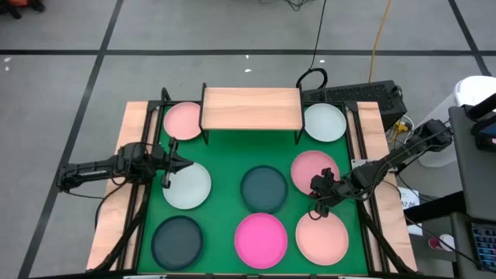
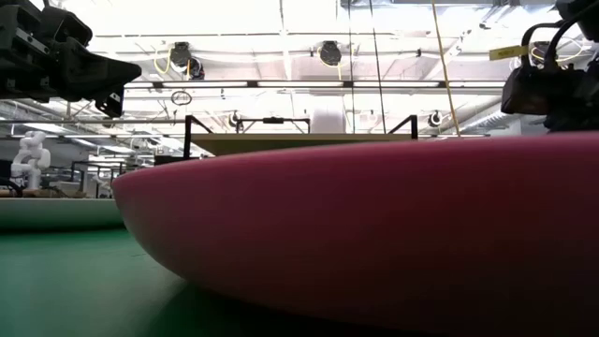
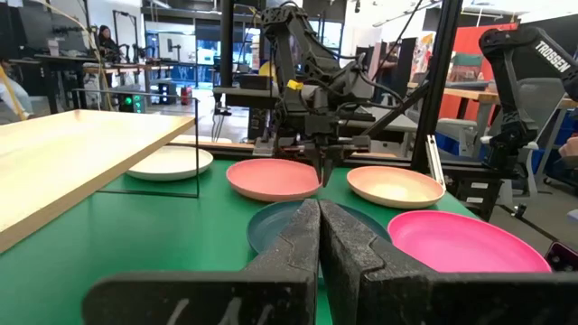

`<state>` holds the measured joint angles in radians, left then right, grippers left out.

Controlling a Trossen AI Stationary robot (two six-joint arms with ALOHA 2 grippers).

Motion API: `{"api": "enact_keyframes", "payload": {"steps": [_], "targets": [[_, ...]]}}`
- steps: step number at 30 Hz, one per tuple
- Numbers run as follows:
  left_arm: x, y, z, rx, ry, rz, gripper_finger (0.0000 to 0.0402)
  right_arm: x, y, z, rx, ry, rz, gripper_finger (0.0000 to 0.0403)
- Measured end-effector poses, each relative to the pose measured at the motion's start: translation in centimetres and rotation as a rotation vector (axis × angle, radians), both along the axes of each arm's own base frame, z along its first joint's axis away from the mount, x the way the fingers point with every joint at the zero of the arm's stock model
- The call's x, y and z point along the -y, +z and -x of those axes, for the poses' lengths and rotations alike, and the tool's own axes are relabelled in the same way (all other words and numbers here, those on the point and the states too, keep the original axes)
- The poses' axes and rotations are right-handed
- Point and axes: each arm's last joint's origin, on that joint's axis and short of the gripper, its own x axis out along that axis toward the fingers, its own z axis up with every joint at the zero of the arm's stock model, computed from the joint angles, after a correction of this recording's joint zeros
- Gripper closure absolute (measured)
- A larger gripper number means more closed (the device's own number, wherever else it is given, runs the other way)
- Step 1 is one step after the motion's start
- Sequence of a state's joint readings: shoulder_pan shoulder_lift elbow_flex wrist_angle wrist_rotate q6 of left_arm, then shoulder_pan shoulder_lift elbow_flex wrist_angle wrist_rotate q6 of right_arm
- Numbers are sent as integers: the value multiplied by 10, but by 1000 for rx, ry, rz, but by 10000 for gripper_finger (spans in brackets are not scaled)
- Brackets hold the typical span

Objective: Place and stack plates onto a shelf
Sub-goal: Put the light pink plate on the shelf

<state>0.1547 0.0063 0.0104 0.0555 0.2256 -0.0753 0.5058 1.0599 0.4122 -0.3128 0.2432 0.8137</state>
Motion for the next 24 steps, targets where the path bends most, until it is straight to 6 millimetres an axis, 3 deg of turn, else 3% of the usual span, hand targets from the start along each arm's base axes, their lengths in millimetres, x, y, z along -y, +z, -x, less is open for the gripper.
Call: {"api": "enact_keyframes", "payload": {"steps": [4,8,11,17,24], "targets": [[0,0,0,0,0,0,394,-1,4,-2,1,11,2,398],[0,0,0,0,0,0,394,-7,22,-13,60,63,0,401],[0,0,0,0,0,0,394,-13,48,-25,149,131,38,402],[0,0,0,0,0,0,394,-17,119,-49,365,219,247,402],[0,0,0,0,0,0,394,9,167,-63,420,170,548,403]]}}
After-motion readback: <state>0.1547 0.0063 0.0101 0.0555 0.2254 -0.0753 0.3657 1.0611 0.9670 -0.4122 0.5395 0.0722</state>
